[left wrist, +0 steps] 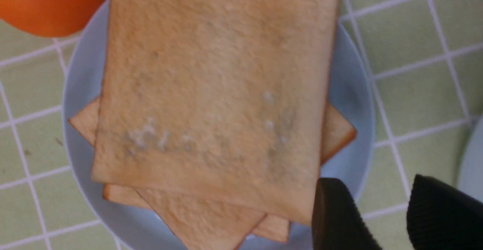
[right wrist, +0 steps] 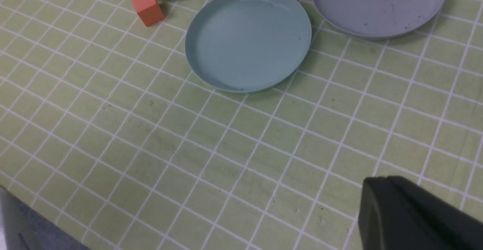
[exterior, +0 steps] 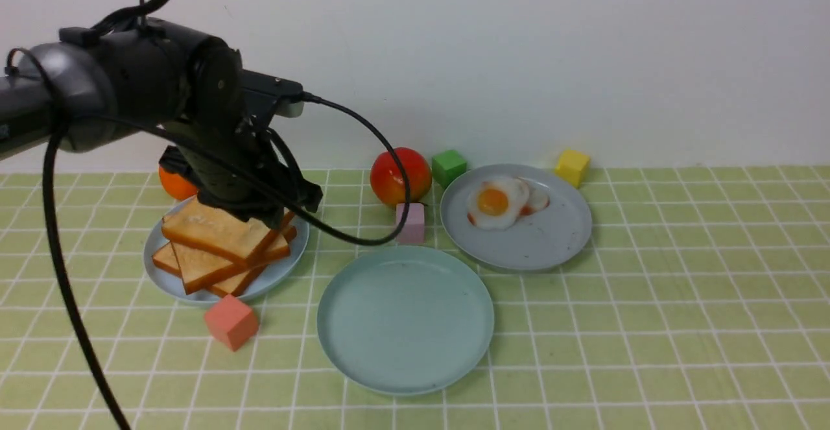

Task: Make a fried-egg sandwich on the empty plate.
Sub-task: Use the left arm to grab a slice of bread

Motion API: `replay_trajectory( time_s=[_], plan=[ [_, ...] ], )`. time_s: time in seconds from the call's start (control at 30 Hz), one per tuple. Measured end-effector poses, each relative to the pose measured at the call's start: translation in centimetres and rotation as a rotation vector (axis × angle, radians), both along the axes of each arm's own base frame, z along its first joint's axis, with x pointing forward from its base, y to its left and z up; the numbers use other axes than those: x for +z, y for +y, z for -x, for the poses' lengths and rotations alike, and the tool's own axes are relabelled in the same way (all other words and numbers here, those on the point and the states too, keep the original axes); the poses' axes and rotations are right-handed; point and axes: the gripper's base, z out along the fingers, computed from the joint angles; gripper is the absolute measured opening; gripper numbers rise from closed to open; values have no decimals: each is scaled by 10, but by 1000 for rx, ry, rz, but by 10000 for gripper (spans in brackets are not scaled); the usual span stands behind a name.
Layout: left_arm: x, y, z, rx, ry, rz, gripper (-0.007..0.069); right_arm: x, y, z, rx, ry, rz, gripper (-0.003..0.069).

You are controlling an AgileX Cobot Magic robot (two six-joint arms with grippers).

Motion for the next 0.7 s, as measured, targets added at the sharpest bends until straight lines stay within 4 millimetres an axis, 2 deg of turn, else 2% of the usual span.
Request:
replay_trajectory(
  time_s=[0.07, 0.1, 0.3, 0.4, 0.57, 0.67, 0.7],
  plan=[
    [-6, 3, -8, 12, 0, 0, 349, 0, 0, 0, 2, 5, 3, 8],
    [-14, 6, -14, 12, -2, -2, 391, -1, 0, 1, 3, 11, 5, 10],
    [-40, 2, -29, -89, -37, -47, 449, -1, 0, 1, 6, 15, 0, 14],
    [-50, 3, -35, -126, -56, -89, 452, 0, 2, 2, 13, 21, -16, 15],
    [-56, 4, -38, -150, -63, -129, 446, 0, 2, 2, 16, 24, -23, 19],
    [-59, 3, -39, -153, -56, -137, 424, 0, 2, 2, 16, 24, -23, 22],
    [-59, 4, -39, -156, -52, -145, 388, 0, 2, 2, 16, 25, -23, 22]
  ],
)
